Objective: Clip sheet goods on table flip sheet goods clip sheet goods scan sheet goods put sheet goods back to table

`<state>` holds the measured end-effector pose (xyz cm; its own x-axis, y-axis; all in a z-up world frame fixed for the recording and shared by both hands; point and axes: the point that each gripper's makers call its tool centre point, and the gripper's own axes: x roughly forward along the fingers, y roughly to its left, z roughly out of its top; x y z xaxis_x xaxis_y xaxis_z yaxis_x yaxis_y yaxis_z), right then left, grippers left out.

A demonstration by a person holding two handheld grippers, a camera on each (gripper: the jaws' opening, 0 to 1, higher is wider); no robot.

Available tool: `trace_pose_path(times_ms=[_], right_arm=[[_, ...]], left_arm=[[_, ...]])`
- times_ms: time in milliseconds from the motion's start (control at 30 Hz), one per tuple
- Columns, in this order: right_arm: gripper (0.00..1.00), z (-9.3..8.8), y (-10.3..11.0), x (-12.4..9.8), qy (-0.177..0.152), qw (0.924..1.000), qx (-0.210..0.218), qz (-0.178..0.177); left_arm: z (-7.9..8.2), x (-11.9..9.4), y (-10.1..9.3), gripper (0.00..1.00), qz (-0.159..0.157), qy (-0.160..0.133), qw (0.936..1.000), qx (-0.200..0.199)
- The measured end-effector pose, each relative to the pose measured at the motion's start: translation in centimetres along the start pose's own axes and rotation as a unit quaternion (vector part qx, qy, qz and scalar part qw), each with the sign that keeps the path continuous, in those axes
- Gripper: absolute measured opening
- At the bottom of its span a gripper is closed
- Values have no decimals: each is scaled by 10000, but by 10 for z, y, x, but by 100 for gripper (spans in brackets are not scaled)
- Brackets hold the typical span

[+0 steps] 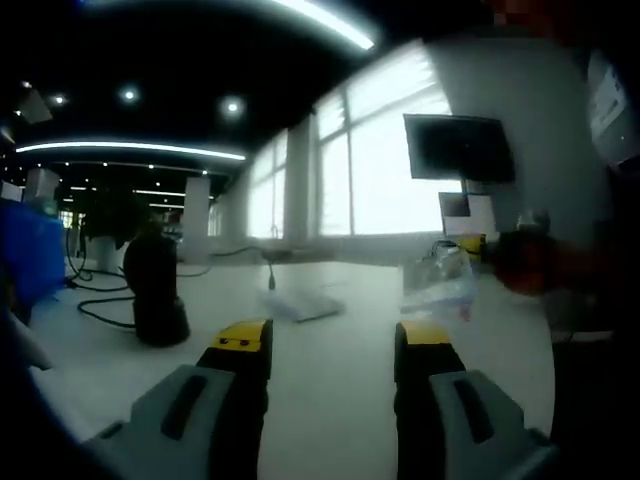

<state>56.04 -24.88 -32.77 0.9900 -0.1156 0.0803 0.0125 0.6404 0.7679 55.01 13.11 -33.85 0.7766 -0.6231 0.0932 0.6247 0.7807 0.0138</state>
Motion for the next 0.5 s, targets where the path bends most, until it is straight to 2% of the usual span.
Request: trace_pose_path(times_ms=[133,267,500], right_arm=[[0,-3,-19,-3,-29,9991,357,-241],[0,3,-33,-6,-125,9980,454,-425],[0,-1,-47,-12,-159,9960,600,-645]], left_arm=[[0,0,0,41,1,8,10000,13],[0,0,0,41,-1,12,10000,12],[-1,0,0,41,-1,23,10000,21]])
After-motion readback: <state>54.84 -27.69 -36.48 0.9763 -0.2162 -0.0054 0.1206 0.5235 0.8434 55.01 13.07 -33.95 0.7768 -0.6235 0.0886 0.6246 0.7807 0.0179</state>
